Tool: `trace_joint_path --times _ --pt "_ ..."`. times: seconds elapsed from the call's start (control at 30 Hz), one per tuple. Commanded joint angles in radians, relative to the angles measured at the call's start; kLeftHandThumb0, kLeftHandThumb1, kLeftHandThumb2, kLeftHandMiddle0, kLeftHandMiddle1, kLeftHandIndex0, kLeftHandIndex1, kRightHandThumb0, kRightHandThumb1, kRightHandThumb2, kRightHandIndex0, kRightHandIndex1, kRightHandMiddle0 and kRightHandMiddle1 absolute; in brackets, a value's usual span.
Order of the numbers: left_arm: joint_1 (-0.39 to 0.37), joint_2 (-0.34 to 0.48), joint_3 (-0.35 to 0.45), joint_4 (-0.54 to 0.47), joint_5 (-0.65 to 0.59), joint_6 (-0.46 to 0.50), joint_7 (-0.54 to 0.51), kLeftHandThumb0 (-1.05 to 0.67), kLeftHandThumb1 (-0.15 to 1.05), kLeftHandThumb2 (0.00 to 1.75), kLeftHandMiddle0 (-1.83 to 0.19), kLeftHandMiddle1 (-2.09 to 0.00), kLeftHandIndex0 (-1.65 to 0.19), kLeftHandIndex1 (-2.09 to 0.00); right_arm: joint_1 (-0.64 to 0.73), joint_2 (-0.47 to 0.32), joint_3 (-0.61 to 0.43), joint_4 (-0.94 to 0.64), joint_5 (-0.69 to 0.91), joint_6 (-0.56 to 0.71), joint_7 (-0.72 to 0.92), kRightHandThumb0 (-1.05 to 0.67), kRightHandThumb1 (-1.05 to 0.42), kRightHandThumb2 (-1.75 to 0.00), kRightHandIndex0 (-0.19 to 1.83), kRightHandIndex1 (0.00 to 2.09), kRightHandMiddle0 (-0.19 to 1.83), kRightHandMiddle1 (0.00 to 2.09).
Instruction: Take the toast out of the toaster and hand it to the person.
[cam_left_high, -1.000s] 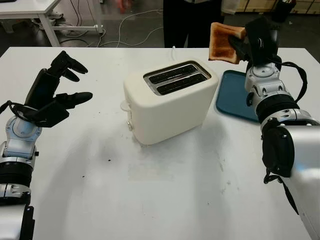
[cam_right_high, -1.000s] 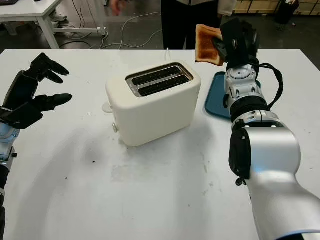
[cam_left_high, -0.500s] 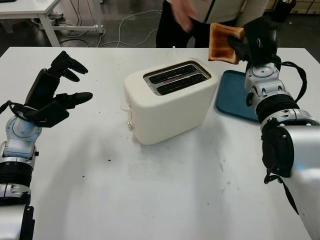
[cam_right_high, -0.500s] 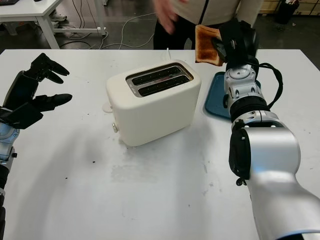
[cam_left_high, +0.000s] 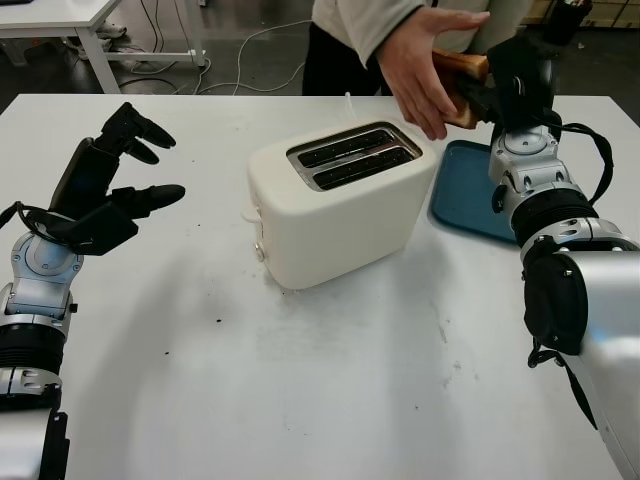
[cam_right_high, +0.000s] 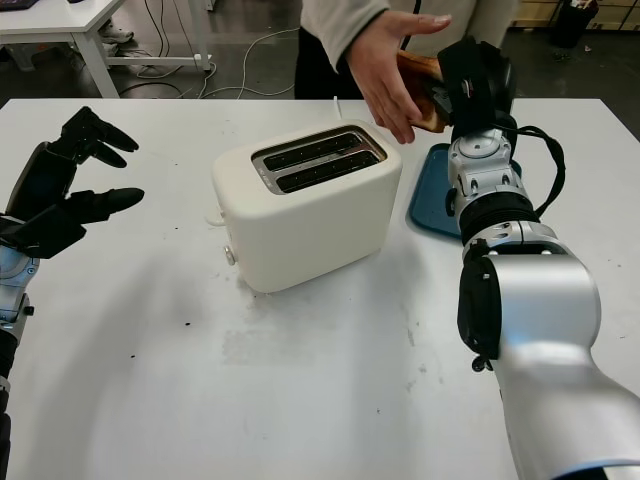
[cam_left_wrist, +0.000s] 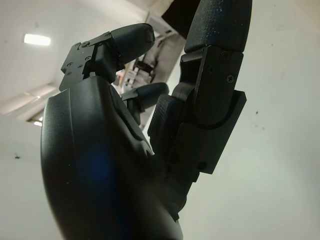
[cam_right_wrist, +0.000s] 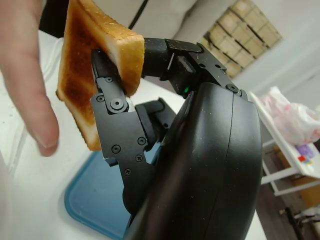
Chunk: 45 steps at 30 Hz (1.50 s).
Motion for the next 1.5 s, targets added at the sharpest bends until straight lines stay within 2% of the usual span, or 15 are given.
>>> trace_joint_path --times 0.0,0.37,0.77,0.97,1.13,1.2,1.27,1.3,1.33,1.4,1.47 --pt "0.001 0.015 -0.003 0.005 0.018 -0.014 0.009 -1.05 0.92 0.25 -0.11 -1.6 -0.05 -1.53 -0.013 0.008 -0.005 -0.006 0.004 -0.018 -0.005 -0.27 -0.92 -0.08 0.93 1.75 0.7 1.75" --pt "0.0 0.013 -0.003 0.002 0.004 -0.007 -0.003 -1.05 0.92 0.23 -0.1 -1.61 -0.06 -1.53 -0.014 0.007 -0.01 -0.007 0.007 -0.025 -0.003 -0.22 -0.92 -0.07 0.93 1.75 0.68 1.75" --pt "-0.001 0.014 -0.003 0.007 0.011 -0.014 0.005 -1.05 0.92 0.24 -0.1 -1.61 -0.06 -1.53 -0.011 0.008 0.013 -0.007 -0.014 -0.03 -0.008 -0.28 -0.92 -0.08 0.93 1.75 0.67 1.73" --pt "0.002 0.014 -0.003 0.002 0.008 -0.012 0.002 -1.05 0.92 0.24 -0.1 -1.62 -0.05 -1.54 -0.006 0.012 0.025 -0.007 -0.021 -0.037 0.001 -0.31 -0.92 -0.07 0.95 1.75 0.73 1.75" --pt "0.003 0.016 -0.003 0.001 0.01 -0.009 0.003 -1.05 0.92 0.25 -0.1 -1.62 -0.05 -1.55 -0.013 0.007 0.008 -0.006 0.008 -0.014 0.092 -0.32 -0.92 -0.15 0.96 1.74 0.67 1.71" --pt "0.004 0.016 -0.002 -0.003 0.007 -0.002 -0.001 -1.05 0.92 0.24 -0.11 -1.62 -0.05 -1.54 -0.013 0.0 0.025 -0.007 -0.007 -0.013 0.112 -0.45 -0.92 -0.11 0.89 1.67 0.72 1.47" --pt "0.004 0.014 -0.002 -0.006 0.005 0.002 -0.003 -1.05 0.92 0.24 -0.11 -1.62 -0.06 -1.54 -0.016 -0.007 0.014 -0.006 0.012 -0.004 0.184 -0.66 -0.92 -0.07 0.73 1.06 0.73 0.87" --pt "0.004 0.013 -0.002 -0.004 0.004 0.001 -0.002 -1.05 0.92 0.23 -0.11 -1.61 -0.06 -1.54 -0.014 -0.015 0.014 -0.007 0.016 -0.009 0.245 -0.75 -0.92 -0.05 0.55 0.75 0.64 0.56" --pt "0.003 0.013 -0.002 -0.001 0.005 -0.005 0.0 -1.05 0.92 0.22 -0.11 -1.61 -0.06 -1.54 -0.012 -0.024 0.025 -0.008 0.008 -0.018 0.291 -0.86 -0.92 -0.06 0.31 0.45 0.42 0.25" --pt "0.003 0.012 -0.002 0.004 0.007 -0.013 0.003 -1.05 0.92 0.23 -0.11 -1.61 -0.06 -1.53 -0.009 -0.038 0.042 -0.01 -0.007 -0.028 0.342 -1.01 -0.92 -0.04 0.09 0.21 0.16 0.05" --pt "0.006 0.011 -0.001 0.0 0.002 -0.007 0.0 -1.05 0.92 0.23 -0.11 -1.6 -0.06 -1.53 -0.006 -0.05 0.054 -0.013 -0.018 -0.033 0.364 -1.04 -0.91 -0.03 0.03 0.13 0.05 0.01"
